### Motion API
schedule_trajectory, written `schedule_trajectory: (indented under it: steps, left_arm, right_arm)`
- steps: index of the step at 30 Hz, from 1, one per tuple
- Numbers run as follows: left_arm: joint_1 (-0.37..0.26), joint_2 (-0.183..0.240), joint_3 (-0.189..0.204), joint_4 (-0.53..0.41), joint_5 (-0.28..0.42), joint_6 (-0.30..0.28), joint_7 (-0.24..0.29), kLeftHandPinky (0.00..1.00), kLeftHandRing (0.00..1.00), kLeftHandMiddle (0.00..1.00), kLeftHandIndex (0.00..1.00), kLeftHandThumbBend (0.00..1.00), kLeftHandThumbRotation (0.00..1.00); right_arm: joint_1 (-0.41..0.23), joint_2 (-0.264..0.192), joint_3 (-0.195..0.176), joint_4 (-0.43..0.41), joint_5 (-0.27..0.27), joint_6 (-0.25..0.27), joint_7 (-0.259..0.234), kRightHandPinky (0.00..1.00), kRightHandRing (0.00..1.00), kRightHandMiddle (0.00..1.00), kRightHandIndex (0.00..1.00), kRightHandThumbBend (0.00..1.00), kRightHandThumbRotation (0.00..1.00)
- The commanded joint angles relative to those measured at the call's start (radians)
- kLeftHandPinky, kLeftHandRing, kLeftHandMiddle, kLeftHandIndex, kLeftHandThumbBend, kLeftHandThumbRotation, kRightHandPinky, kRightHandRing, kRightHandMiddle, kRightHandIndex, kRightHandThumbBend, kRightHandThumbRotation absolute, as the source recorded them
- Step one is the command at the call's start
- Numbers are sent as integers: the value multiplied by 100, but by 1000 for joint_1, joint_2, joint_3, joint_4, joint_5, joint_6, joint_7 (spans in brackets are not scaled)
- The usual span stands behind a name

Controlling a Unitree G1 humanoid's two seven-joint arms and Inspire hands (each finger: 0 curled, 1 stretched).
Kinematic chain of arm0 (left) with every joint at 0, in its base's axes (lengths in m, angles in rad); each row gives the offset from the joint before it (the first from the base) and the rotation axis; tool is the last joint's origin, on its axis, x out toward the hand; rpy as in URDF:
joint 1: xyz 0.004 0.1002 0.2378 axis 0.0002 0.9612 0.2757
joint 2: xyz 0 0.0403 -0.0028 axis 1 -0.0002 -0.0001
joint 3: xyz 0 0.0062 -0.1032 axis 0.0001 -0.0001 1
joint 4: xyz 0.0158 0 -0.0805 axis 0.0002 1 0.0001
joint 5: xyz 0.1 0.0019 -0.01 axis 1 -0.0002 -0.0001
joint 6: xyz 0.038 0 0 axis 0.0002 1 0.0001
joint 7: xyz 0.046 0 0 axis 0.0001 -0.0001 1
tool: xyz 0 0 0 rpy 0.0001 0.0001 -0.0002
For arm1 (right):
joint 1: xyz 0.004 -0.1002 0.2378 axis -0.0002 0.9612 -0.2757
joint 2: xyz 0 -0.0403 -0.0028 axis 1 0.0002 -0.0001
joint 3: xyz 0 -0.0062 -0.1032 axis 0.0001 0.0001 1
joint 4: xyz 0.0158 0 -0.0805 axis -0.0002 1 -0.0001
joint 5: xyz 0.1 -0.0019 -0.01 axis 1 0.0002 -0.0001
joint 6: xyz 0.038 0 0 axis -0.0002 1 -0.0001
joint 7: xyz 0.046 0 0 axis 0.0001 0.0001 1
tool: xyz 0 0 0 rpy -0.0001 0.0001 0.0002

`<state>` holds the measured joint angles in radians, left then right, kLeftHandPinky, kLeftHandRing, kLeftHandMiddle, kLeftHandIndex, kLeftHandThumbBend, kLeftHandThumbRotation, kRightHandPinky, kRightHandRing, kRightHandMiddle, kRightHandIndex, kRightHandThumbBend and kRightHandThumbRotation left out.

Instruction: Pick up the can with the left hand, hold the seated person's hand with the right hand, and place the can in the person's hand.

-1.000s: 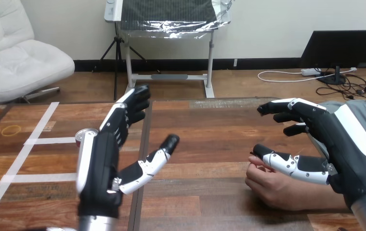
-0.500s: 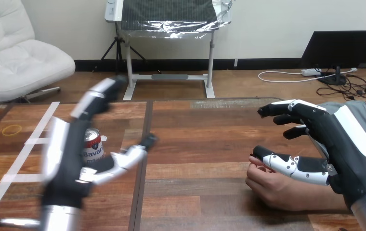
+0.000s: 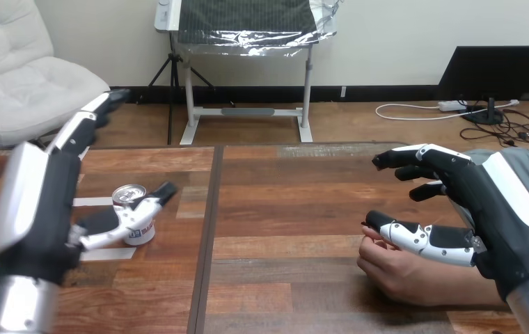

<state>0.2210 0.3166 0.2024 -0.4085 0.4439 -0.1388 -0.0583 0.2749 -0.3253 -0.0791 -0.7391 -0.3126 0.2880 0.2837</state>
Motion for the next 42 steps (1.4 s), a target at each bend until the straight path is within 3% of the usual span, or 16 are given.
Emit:
schedule_trajectory:
  steps: [1, 12, 18, 26, 42]
  left_arm:
    - [-101, 103, 18, 9, -2, 38, -73, 83, 88, 90, 87, 72, 24]
    - [-206, 263, 9, 141, 22, 47, -167, 80, 87, 90, 87, 74, 19]
    - [-275, 310, -16, 219, 28, 43, -193, 79, 86, 90, 87, 77, 18]
    - [-348, 349, -58, 300, 43, 32, -217, 79, 86, 89, 88, 78, 23]
    - [-496, 366, -164, 475, 73, 24, -240, 77, 85, 88, 87, 79, 24]
  right_arm:
    - [-66, -21, -14, -4, 4, -28, -6, 68, 79, 80, 71, 59, 0]
    - [-62, -25, -17, -1, -12, -41, -13, 68, 78, 79, 70, 62, 0]
    - [-61, -28, -17, 0, -12, -41, -12, 68, 77, 79, 69, 62, 0]
    - [-61, -35, -18, -2, 0, -37, -6, 67, 77, 79, 70, 61, 0]
    - [-61, -48, -21, -4, -14, -42, -13, 67, 76, 77, 69, 63, 0]
